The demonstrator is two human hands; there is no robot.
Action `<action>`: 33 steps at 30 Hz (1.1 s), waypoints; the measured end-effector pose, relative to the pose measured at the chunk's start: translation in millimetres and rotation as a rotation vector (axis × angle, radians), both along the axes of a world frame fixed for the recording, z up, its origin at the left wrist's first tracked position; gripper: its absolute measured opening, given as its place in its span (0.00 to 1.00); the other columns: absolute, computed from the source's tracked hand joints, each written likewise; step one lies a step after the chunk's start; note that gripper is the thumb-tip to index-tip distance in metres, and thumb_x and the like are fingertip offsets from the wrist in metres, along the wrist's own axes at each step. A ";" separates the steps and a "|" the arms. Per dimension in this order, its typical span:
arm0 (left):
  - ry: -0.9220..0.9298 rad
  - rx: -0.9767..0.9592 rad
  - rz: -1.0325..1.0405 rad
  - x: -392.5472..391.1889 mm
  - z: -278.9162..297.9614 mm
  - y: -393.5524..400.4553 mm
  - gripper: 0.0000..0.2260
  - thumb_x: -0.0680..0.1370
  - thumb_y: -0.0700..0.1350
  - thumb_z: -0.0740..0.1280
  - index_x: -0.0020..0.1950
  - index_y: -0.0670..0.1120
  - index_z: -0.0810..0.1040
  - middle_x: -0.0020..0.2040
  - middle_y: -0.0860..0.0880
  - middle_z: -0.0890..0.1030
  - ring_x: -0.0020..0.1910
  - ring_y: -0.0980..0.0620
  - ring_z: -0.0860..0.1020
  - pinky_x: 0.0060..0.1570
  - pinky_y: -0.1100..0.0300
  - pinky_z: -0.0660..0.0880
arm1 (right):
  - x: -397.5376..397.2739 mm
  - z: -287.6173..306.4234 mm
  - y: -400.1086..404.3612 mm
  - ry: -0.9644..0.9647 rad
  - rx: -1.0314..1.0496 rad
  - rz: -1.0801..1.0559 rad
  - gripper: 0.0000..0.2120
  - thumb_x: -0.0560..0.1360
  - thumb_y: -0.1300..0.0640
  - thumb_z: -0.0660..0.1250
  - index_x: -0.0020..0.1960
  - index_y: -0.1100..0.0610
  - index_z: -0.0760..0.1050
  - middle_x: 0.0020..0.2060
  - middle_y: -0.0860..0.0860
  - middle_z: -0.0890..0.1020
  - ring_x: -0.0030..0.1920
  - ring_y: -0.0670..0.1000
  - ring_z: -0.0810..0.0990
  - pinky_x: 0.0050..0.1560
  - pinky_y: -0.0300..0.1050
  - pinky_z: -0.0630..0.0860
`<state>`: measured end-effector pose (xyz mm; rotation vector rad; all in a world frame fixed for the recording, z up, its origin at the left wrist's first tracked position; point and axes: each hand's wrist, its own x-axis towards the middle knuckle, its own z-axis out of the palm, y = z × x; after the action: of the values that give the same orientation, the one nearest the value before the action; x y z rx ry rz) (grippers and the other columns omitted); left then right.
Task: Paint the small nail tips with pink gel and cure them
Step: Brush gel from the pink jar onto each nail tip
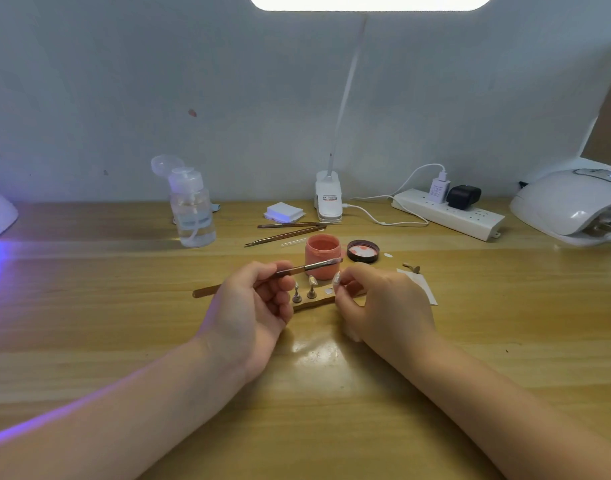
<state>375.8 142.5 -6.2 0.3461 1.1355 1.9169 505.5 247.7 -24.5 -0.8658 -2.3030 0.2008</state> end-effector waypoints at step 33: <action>1.226 -0.584 -0.068 -39.2 79.2 85.1 0.06 0.73 0.43 0.66 0.37 0.44 0.78 0.29 0.51 0.79 0.33 0.54 0.76 0.32 0.59 0.71 | -0.1 2.1 6.1 0.300 -0.344 0.225 0.01 0.73 0.59 0.72 0.42 0.55 0.82 0.34 0.43 0.80 0.31 0.39 0.74 0.34 0.30 0.68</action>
<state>336.5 227.6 73.0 1.2782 2.3145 1.1065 505.4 253.8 -22.4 -0.6803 -2.1069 0.7894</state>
